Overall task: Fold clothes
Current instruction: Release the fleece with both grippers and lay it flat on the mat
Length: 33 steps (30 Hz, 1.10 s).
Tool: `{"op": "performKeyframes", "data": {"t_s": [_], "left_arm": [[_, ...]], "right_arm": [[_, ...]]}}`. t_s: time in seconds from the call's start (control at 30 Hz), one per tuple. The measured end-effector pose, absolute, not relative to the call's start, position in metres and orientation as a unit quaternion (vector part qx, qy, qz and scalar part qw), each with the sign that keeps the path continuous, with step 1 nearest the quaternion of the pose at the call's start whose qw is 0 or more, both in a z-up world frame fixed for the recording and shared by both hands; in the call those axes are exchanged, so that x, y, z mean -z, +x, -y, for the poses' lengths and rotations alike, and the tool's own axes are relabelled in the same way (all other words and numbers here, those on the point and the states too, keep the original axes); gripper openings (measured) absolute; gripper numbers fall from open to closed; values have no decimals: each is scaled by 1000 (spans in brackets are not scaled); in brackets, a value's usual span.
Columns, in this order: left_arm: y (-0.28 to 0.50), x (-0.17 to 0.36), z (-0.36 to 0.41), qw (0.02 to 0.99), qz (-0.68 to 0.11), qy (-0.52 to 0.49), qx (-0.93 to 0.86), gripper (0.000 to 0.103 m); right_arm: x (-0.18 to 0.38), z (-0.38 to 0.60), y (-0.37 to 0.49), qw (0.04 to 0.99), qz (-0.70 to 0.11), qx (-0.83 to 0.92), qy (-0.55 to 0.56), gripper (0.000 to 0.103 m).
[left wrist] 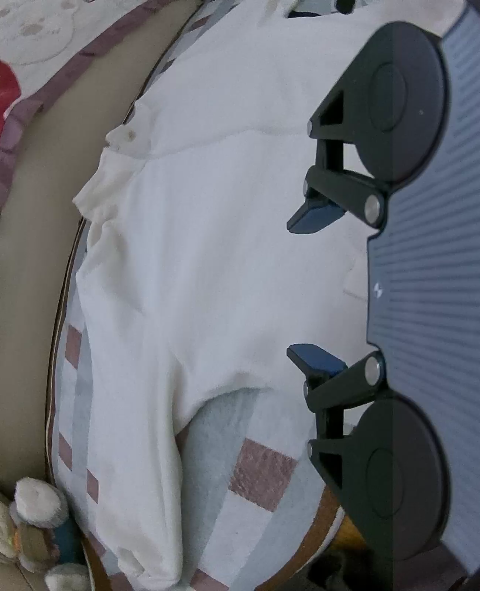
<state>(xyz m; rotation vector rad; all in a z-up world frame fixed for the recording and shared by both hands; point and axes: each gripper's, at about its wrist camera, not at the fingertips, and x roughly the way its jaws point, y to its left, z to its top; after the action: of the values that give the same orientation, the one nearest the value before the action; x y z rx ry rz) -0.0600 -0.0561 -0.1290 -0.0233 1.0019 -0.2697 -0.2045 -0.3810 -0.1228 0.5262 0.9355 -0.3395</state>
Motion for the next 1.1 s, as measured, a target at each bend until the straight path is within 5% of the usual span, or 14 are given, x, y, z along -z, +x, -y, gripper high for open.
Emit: {"op": "performKeyframes", "data": {"t_s": [0.1,0.2,0.63,1.0,1.1], "left_arm": [[-64,132,67,861,-494,9,123,67],[-66,128,75,862,-492,20,122,67],[-47,132,81,859,-500,6,107,67],[35,129,-28,889,-446,-95,46,67],[60,131,-54,905,-424,-42,-8,67]], "right_arm": [[109,383,-202,846,-425,175,272,52],[92,380,-209,871,-389,149,261,71],[125,358,-182,877,-419,117,205,70],[135,331,-140,883,-434,34,177,70],[129,319,-116,886,-439,-3,150,70]]}}
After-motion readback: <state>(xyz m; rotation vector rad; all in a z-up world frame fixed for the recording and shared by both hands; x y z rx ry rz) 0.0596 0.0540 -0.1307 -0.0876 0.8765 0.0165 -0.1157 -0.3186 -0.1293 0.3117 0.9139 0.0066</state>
